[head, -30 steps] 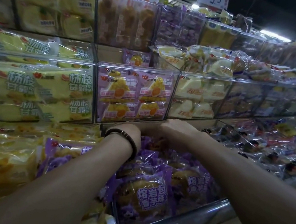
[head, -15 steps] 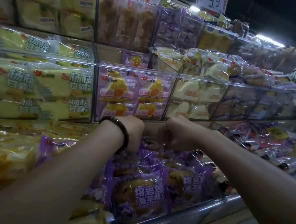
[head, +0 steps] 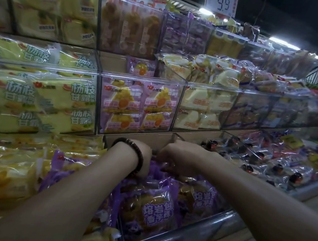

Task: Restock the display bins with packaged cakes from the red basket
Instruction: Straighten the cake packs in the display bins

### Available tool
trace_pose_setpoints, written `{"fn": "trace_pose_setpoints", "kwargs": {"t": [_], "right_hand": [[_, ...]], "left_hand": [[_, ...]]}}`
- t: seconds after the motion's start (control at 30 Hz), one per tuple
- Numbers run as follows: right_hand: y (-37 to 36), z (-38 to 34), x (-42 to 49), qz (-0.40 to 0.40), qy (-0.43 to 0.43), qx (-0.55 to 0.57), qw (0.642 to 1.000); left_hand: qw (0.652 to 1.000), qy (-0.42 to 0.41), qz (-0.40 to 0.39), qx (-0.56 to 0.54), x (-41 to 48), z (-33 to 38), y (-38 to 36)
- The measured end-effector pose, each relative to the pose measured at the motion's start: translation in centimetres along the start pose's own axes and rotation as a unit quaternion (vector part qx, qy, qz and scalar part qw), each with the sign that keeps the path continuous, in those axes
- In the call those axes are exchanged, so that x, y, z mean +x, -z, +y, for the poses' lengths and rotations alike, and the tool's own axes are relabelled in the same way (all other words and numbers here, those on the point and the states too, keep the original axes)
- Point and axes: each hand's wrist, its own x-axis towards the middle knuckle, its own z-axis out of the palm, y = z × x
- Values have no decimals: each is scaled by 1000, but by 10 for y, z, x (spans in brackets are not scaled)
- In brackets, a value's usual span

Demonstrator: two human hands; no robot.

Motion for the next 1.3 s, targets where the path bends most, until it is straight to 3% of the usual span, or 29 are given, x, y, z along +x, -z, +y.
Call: {"fn": "trace_pose_setpoints", "kwargs": {"t": [0.23, 0.43, 0.73, 0.97, 1.13, 1.2, 1.3], "right_hand": [[12, 12, -13, 59, -4, 22, 998], [37, 21, -19, 28, -1, 65, 997], [19, 3, 3, -21, 29, -6, 999], [4, 1, 1, 10, 67, -21, 997], [-13, 7, -7, 77, 30, -24, 996], [-11, 6, -12, 77, 26, -19, 996], [10, 8, -20, 59, -8, 43, 997]], "left_hand": [[996, 86, -30, -12, 8, -8, 2], [993, 89, -75, 15, 8, -10, 6], [994, 93, 19, -48, 1, -7, -1], [995, 80, 45, -50, 4, -8, -5], [995, 65, 37, -68, -2, -7, -2], [994, 50, 15, -93, -8, -6, 4], [993, 18, 46, -110, -19, -6, 18]]}}
